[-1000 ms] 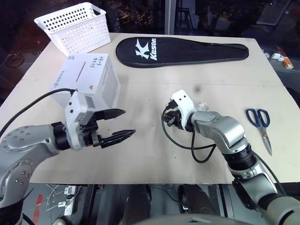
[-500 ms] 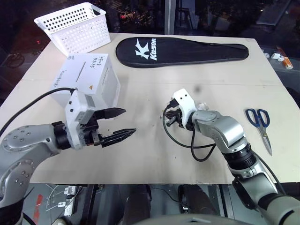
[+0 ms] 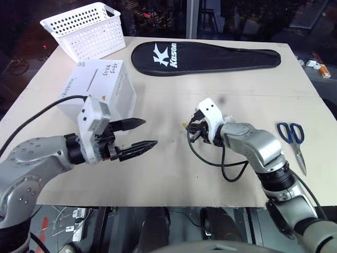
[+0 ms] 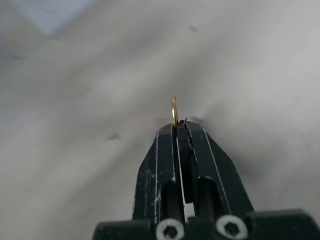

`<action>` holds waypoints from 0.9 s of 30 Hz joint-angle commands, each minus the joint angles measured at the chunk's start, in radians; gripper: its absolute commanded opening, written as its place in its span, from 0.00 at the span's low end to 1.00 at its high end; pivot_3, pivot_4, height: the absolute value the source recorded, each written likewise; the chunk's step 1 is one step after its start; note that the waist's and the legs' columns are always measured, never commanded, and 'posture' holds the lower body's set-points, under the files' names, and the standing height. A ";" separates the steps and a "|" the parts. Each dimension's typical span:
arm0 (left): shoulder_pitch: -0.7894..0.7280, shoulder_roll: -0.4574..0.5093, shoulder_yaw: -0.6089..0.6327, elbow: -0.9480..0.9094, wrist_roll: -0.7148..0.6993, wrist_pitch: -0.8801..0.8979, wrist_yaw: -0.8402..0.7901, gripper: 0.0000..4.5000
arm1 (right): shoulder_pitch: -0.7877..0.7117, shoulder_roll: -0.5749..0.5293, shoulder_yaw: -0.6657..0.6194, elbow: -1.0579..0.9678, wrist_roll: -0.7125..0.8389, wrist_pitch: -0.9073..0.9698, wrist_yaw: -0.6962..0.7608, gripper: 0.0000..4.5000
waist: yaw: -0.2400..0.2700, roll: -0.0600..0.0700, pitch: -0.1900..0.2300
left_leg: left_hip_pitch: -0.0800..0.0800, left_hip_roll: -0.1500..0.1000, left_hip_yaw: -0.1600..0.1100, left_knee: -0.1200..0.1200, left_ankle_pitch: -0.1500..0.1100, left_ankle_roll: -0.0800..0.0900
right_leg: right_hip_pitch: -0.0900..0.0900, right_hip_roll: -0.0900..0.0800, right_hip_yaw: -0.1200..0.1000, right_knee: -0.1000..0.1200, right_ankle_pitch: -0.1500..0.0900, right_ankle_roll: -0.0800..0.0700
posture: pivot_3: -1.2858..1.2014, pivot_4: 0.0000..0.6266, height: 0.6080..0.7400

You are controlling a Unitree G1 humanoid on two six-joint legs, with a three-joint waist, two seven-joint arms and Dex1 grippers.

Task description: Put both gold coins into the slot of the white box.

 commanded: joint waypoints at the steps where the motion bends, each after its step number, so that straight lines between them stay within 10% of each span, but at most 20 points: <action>1: -0.076 -0.003 0.014 0.049 -0.136 0.063 0.045 0.82 | 0.000 -0.066 -0.100 -0.153 0.138 -0.047 0.166 0.00 | 0.003 0.000 0.000 | 0.000 0.000 0.000 0.000 0.000 0.000 | 0.000 0.000 0.000 0.000 0.000 0.000 | 0.52 0.24 1.00; 7: -0.175 -0.001 -0.046 0.109 -0.199 0.100 0.030 0.27 | -0.040 -0.151 -0.207 -0.227 0.300 -0.007 0.273 0.00 | -0.003 0.000 0.000 | 0.001 0.000 -0.001 0.000 0.000 0.000 | 0.000 0.001 0.000 0.000 0.000 0.000 | 0.52 0.24 1.00; 27: -0.373 -0.063 -0.229 0.246 -0.096 0.048 -0.144 0.27 | -0.108 -0.193 -0.235 -0.283 0.487 -0.020 0.281 0.00 | 0.002 0.000 0.000 | 0.000 0.000 -0.001 0.001 0.000 0.000 | 0.000 0.001 0.000 0.000 0.000 0.000 | 0.52 0.24 1.00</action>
